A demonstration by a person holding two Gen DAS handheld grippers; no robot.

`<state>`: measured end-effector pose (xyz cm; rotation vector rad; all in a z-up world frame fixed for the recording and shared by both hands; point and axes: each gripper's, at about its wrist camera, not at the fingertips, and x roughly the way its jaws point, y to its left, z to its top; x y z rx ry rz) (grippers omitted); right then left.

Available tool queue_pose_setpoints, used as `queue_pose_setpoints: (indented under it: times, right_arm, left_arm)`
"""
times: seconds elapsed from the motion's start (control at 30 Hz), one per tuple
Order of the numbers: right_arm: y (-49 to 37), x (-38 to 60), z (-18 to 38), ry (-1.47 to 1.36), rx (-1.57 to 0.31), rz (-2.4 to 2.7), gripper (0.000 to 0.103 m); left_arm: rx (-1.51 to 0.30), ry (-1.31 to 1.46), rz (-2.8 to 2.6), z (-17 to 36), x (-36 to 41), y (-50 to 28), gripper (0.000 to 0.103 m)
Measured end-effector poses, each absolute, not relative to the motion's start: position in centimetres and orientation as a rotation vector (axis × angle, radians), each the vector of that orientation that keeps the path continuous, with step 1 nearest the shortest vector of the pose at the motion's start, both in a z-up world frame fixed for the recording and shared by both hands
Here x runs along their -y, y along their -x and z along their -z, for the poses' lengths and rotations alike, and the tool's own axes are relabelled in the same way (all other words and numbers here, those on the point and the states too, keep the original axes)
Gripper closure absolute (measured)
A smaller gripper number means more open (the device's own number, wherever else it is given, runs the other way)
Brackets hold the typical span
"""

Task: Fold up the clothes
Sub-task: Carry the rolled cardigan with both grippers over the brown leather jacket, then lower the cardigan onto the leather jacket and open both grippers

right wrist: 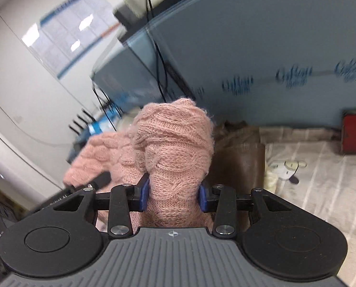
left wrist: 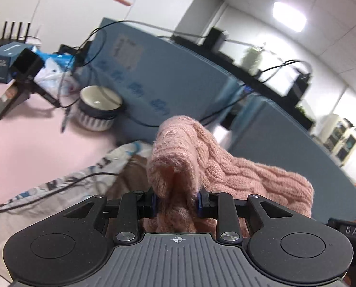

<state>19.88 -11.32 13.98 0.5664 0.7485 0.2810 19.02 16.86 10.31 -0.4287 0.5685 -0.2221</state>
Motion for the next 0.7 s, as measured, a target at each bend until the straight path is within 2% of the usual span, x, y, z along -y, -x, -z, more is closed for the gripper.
queue_pose_setpoints:
  times: [0.13,0.3,0.37,0.43,0.47,0.53,0.6,0.7]
  right_arm:
    - [-21.1,10.9,-11.2,-0.504,-0.827,-0.226,0.067]
    - [-21.6,11.3,-9.5,-0.471,-0.868,-0.206,0.058]
    - [-21.7,11.3,-9.4,-0.452,-0.872,-0.212,0.056]
    - [-22.0,11.2,-9.3,-0.438,-0.872,-0.213,0.054]
    - [-22.0,11.2,-9.4,-0.435,-0.872,-0.216,0.05]
    - [-21.8,11.4,-10.0,-0.428,-0.867,-0.227,0.039]
    - [-21.1,11.9,-11.3,-0.424,-0.836,-0.228,0.025]
    - [-19.4,12.9,-13.7,-0.409,-0.77,-0.209,0.019]
  left_arm:
    - [-0.63,0.399,0.199,-8.4,-16.5,-21.3,0.074]
    - [-0.675,0.357,0.142,-6.7,-15.1,-22.7,0.065]
    - [-0.677,0.337,0.121,-6.7,-14.7,-22.8,0.061]
    - [-0.677,0.323,0.097,-6.9,-14.5,-22.9,0.051]
    - [-0.674,0.316,0.088,-7.1,-14.4,-22.9,0.048]
    - [-0.663,0.304,0.072,-7.9,-14.2,-22.5,0.034]
    - [-0.642,0.289,0.06,-9.1,-14.0,-21.7,0.024]
    - [-0.618,0.279,0.047,-10.8,-13.5,-19.6,0.016]
